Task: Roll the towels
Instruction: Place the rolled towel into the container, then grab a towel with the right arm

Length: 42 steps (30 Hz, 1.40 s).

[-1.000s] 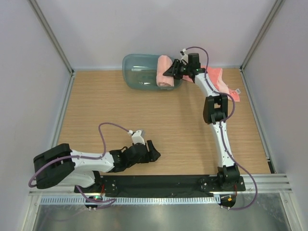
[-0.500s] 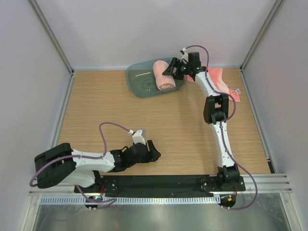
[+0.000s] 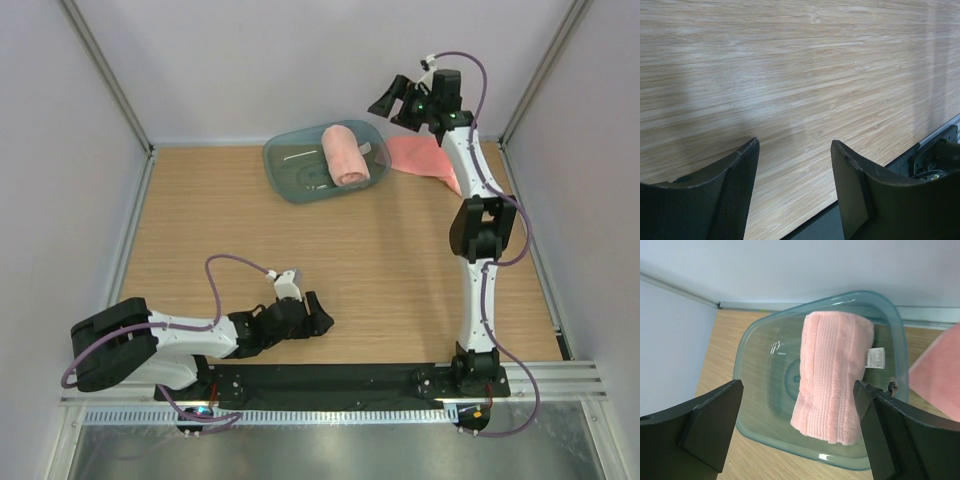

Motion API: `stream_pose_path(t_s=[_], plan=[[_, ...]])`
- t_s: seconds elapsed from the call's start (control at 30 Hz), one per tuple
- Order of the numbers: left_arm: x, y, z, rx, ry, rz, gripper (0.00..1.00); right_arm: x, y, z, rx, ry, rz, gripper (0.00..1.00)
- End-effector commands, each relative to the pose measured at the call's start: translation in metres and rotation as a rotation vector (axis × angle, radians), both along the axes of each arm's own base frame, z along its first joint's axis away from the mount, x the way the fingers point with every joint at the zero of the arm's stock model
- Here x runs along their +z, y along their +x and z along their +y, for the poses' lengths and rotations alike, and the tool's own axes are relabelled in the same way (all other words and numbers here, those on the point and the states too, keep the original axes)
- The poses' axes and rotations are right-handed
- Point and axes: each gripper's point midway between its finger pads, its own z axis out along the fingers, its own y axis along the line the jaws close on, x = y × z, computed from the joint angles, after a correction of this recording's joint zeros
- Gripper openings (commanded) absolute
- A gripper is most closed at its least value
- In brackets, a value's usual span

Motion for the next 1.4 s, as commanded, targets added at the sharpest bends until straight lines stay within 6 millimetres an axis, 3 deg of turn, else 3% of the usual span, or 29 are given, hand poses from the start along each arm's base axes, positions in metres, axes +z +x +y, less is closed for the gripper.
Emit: stream_pose_path(t_s=[0.0,0.03,0.13,0.17,0.27,0.3,0.37,0.4,0.53,0.73,1.03,1.37], plan=[[-0.052,-0.023,0.050,-0.015,0.234,0.091,0.62,0.023,0.005,-0.055,-0.197,-0.074,-0.022,1.00],[-0.052,-0.023,0.051,-0.013,0.231,0.092,0.62,0.015,0.010,-0.086,-0.327,-0.138,0.001,1.00],[-0.052,-0.023,0.051,-0.014,0.230,0.091,0.62,-0.021,0.002,-0.127,-0.479,-0.278,0.118,1.00],[-0.052,-0.023,0.051,-0.015,0.232,0.090,0.62,-0.036,0.000,-0.163,-0.591,-0.331,0.166,1.00],[-0.052,-0.023,0.050,-0.015,0.231,0.090,0.62,-0.073,-0.017,-0.212,-0.727,-0.362,0.309,0.96],[-0.052,-0.023,0.050,-0.017,0.231,0.091,0.62,-0.090,-0.024,-0.222,-0.742,-0.367,0.355,0.95],[-0.052,-0.023,0.049,-0.017,0.233,0.092,0.62,-0.102,-0.029,-0.238,-0.779,-0.310,0.386,0.90],[-0.053,-0.023,0.050,-0.020,0.236,0.092,0.62,-0.117,-0.040,-0.237,-0.771,-0.303,0.421,0.89],[-0.052,-0.023,0.048,-0.024,0.234,0.091,0.62,-0.133,-0.043,-0.238,-0.757,-0.304,0.438,0.82],[-0.053,-0.023,0.050,-0.021,0.237,0.087,0.61,-0.142,-0.039,-0.231,-0.730,-0.273,0.455,0.71],[-0.053,-0.023,0.050,-0.020,0.234,0.087,0.61,-0.133,-0.027,-0.232,-0.730,-0.266,0.436,0.69],[-0.053,-0.022,0.050,-0.021,0.237,0.087,0.61,-0.159,-0.019,-0.226,-0.681,-0.257,0.476,0.59]])
